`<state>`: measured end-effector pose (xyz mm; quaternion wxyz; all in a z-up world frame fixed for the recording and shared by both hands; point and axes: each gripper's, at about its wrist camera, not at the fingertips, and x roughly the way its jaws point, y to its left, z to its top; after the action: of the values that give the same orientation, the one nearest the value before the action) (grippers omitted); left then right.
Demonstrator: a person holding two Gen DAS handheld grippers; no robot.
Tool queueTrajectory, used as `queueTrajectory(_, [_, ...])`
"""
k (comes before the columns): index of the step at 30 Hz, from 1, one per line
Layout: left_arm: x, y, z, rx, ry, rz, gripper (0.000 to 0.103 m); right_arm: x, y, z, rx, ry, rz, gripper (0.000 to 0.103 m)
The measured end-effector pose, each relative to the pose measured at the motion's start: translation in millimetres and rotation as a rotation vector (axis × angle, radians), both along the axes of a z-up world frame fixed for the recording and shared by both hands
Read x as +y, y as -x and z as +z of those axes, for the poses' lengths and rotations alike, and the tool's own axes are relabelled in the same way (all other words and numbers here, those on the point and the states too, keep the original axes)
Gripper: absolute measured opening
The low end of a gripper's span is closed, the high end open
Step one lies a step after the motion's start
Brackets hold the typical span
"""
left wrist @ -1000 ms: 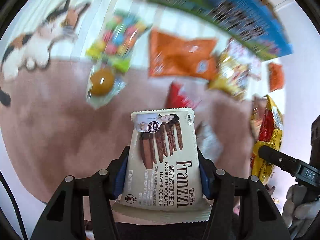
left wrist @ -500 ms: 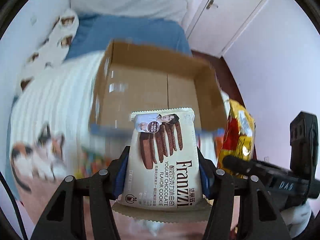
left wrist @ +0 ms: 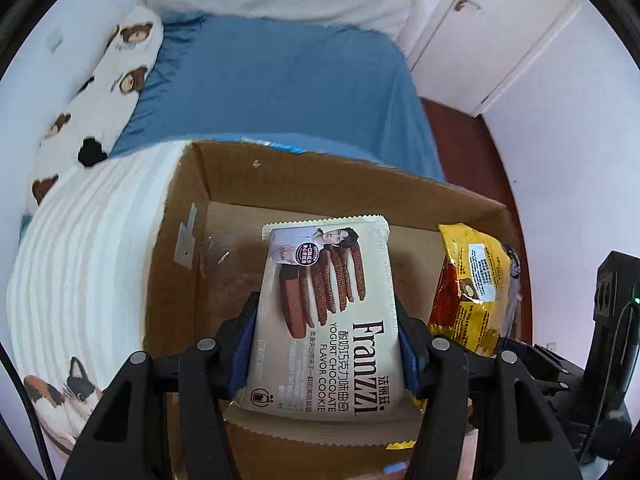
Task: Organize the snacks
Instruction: 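Carry both packs into the cardboard box and open both tools, then withdraw both tools from the box toward the snacks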
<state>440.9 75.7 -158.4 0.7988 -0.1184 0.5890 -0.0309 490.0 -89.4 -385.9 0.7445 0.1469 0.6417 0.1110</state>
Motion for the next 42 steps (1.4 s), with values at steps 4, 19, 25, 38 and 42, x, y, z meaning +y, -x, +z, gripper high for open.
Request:
queueTrajectory(4, [7, -14, -28, 0.04, -0.011, 0.013, 0.056, 19, -18, -12, 0.021, 0.052, 0.016, 0.089])
queueTrajectory(19, [11, -16, -52, 0.099, -0.077, -0.041, 0.086, 38, -38, -59, 0.067, 0.145, 0.116, 0.1])
queueTrajectory(25, [11, 10, -28, 0.039, -0.086, -0.03, 0.086, 34, -7, -35, 0.021, 0.164, 0.11, 0.1])
queueTrajectory(38, [-3, 92, 27, -0.125, -0.168, -0.036, 0.086, 25, 72, 46, -0.205, 0.233, 0.063, 0.1])
queueTrajectory(42, [-8, 116, 46, -0.173, -0.183, -0.044, 0.086, 19, 98, 69, -0.265, 0.241, 0.065, 0.1])
